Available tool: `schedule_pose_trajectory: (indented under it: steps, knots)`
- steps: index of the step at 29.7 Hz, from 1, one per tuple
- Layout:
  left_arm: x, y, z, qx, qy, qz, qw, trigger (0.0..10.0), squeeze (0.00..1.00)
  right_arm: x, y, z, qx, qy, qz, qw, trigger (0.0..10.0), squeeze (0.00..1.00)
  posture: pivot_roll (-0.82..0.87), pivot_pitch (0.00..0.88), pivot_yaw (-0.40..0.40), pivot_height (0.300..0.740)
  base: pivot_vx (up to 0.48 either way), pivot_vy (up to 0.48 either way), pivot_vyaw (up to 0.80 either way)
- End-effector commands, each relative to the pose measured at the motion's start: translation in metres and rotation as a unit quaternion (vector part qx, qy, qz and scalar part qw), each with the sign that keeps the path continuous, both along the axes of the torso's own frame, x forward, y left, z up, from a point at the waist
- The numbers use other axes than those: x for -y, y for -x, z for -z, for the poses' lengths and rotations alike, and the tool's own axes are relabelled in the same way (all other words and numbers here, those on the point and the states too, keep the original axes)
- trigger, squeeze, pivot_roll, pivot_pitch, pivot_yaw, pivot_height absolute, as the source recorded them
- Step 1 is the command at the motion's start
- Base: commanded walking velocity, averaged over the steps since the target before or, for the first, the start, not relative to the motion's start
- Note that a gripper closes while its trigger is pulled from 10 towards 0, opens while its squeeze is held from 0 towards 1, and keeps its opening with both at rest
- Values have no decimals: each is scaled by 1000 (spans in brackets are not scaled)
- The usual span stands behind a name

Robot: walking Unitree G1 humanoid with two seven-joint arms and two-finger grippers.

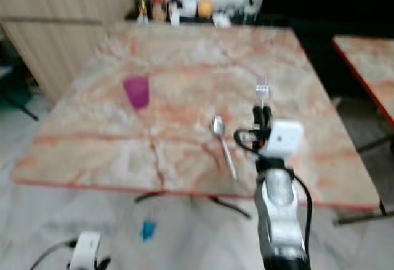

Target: Setting the table

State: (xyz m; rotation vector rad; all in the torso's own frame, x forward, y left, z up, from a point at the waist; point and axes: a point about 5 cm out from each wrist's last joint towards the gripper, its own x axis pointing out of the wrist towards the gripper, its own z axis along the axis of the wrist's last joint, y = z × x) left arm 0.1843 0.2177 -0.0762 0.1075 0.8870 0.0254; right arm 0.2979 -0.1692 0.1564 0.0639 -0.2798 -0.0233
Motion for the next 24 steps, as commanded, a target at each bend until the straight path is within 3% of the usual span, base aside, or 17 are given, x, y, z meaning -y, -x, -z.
schedule_pose_trajectory:
  steps: [1, 11, 24]
  knots:
    - [11, -1, 2, 0, 13, 6, 1000, 10000, 0, 12, 4, 3, -7, -2, 20, 1000, 10000, 0, -46, 66, 0, 740, 0, -431, -775]
    - [10, -3, 0, 4, 12, 7, 1000, 10000, 0, 9, 3, 1, -2, -4, 23, 1000, 10000, 0, -41, 85, 9, 740, 0, -432, -133]
    - [11, -4, 0, 6, 12, 10, 1000, 10000, 0, 20, 1, -5, 5, 6, 37, 999, 10000, 0, -47, 95, 11, 740, 0, -432, 0]
